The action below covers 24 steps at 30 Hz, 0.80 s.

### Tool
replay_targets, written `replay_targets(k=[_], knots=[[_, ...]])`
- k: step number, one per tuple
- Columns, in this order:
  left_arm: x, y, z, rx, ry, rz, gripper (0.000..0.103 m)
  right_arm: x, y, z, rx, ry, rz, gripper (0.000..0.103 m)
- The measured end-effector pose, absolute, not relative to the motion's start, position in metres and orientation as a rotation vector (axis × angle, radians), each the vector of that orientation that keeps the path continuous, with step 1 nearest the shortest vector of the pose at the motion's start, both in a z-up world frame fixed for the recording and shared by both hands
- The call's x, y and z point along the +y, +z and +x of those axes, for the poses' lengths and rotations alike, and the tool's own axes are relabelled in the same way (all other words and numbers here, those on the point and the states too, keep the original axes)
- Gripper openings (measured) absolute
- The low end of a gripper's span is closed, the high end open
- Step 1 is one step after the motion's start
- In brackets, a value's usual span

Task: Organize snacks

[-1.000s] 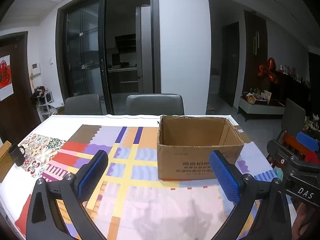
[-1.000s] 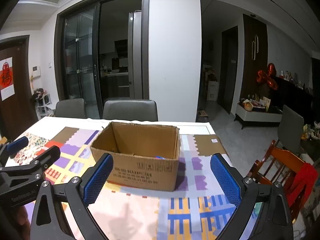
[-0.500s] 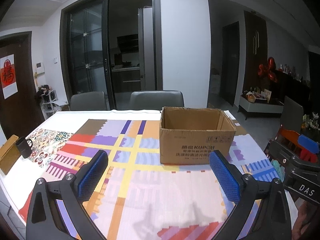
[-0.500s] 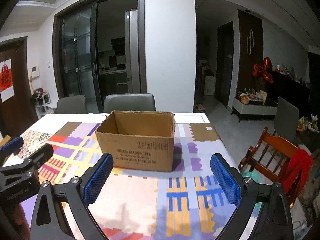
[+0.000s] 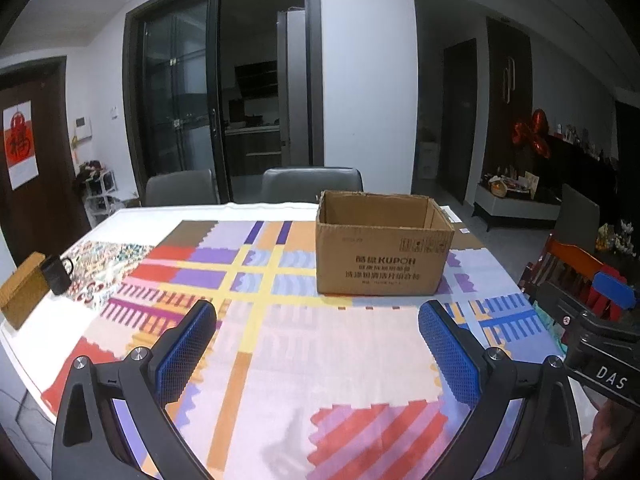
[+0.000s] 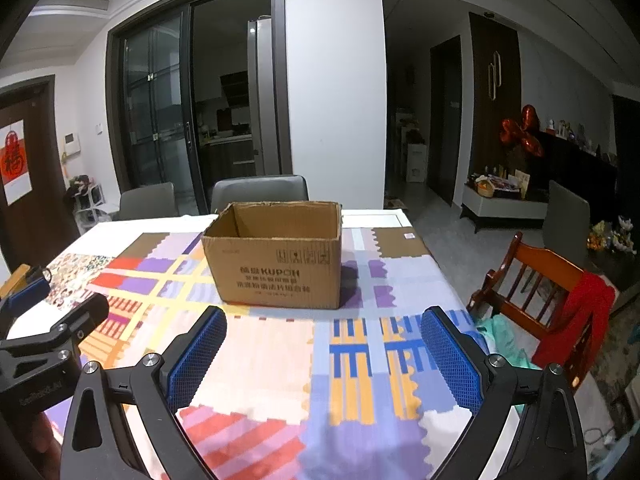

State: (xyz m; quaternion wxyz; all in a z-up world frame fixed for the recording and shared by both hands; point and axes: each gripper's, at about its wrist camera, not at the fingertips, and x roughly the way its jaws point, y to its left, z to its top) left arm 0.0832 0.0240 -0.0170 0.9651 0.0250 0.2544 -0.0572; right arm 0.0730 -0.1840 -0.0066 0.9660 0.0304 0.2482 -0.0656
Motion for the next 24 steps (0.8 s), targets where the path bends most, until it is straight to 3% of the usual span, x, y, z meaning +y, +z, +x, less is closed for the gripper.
replay_targets(k=[24], knots=[[0.036,-0.02,0.048,0.529,-0.108,0.042,0.103,-0.17,-0.011,0.033,0.5,-0.11,0.056,0.099]])
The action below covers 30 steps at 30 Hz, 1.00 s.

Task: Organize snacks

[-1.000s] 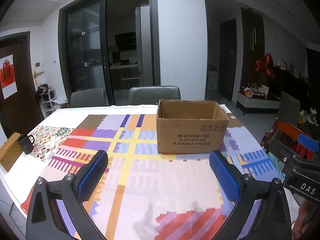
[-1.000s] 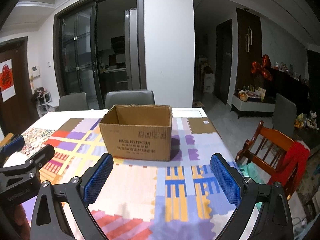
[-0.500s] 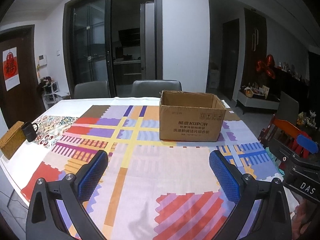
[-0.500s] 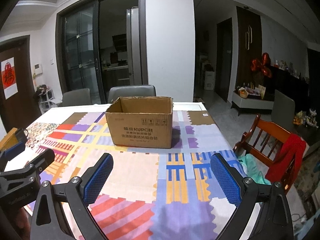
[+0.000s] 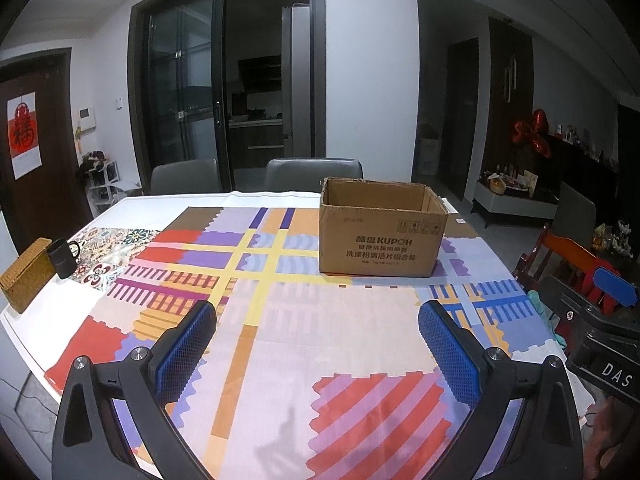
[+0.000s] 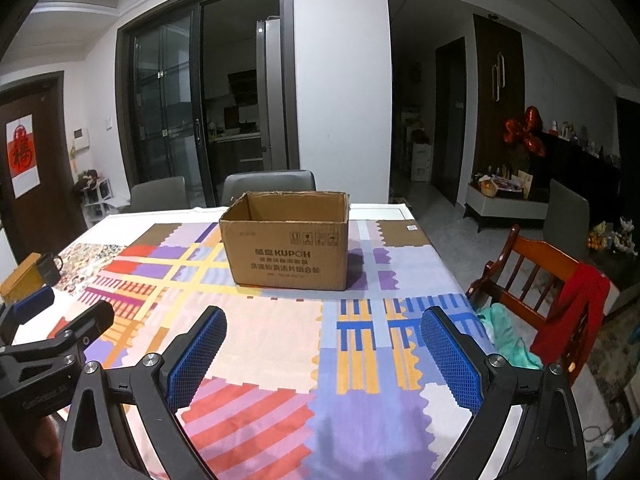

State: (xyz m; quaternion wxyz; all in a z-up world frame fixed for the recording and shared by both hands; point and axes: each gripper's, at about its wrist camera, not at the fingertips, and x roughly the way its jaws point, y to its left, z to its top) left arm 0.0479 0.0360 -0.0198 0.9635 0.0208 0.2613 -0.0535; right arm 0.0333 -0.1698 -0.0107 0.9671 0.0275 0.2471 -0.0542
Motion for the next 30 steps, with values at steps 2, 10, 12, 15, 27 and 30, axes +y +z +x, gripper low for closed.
replay_targets(k=[2,10,12,15,27,30], knots=[[0.0354,-0.0184,0.0467,0.523,-0.107,0.044,0.103,-0.1705,-0.0107,0.0328,0.5,-0.109,0.057,0.099],[0.0334,-0.0168,0.0458,0.52,-0.103,0.049,0.103,-0.1702,-0.0094,0.0311,0.496,-0.113,0.056,0.099],[0.0336,-0.0166,0.0458,0.519,-0.104,0.051,0.103,-0.1703,-0.0094,0.0313,0.496,-0.112,0.058,0.099],[0.0336,-0.0167,0.0457,0.519,-0.102,0.049,0.103,-0.1704,-0.0098,0.0313,0.496,-0.112,0.056,0.099],[0.0353,-0.0158,0.046,0.515,-0.095,0.049,0.103,-0.1708,-0.0075,0.0307,0.494,-0.119,0.056,0.099],[0.036,-0.016,0.0459,0.516,-0.095,0.05,0.103,-0.1712,-0.0072,0.0306,0.493,-0.118,0.056,0.099]])
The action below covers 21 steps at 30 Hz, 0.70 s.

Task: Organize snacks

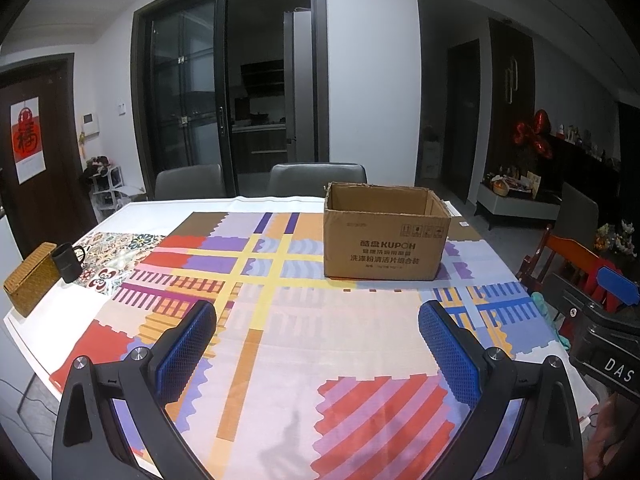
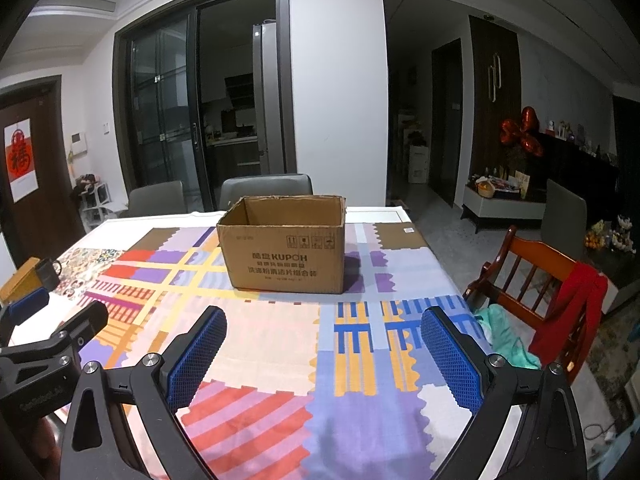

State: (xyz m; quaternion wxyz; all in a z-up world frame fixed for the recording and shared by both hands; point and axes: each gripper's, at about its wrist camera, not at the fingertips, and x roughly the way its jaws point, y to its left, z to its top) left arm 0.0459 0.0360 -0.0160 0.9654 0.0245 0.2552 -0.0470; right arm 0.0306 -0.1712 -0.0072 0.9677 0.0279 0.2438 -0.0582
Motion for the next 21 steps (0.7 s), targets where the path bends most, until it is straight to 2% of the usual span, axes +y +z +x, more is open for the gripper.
replay_targets(k=[21], knots=[[0.0369,-0.018,0.045,0.516,-0.097,0.04,0.103,-0.1715,-0.008,0.0303,0.492,-0.118,0.059,0.099]])
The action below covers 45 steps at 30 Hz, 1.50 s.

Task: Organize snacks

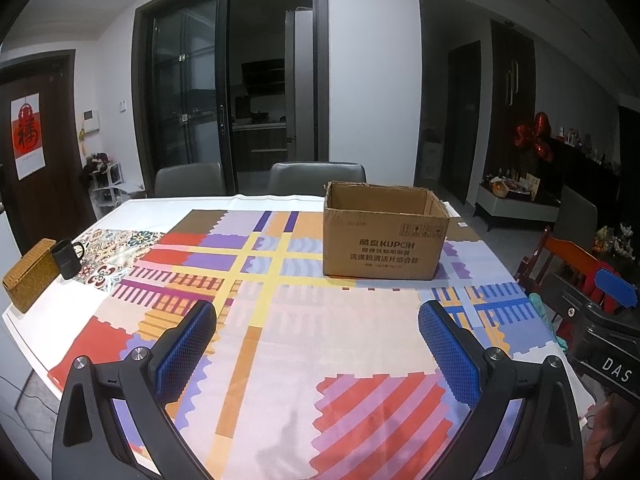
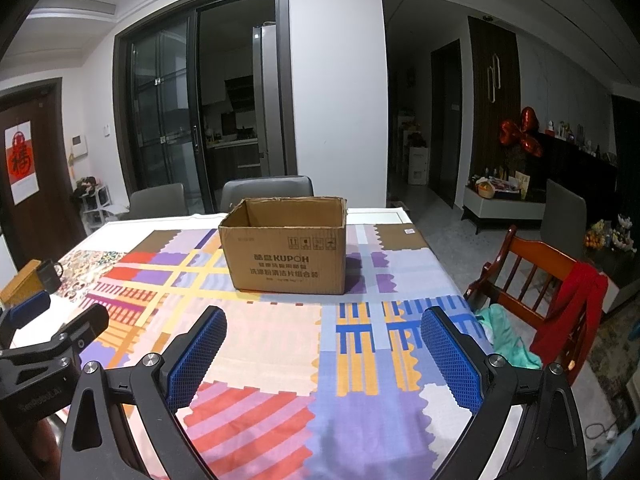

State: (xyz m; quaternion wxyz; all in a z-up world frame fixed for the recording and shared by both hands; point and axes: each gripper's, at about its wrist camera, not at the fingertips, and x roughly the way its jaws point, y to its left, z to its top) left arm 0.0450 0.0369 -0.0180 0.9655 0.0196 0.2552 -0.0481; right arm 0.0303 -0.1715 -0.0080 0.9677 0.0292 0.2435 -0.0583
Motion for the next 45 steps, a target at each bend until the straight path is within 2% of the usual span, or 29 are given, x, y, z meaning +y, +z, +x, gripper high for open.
replay_targets(k=[45], knots=[[0.0344,-0.0195,0.0408,0.526,-0.108,0.045,0.103,-0.1725,-0.0078,0.031,0.494,-0.12,0.068,0.099]])
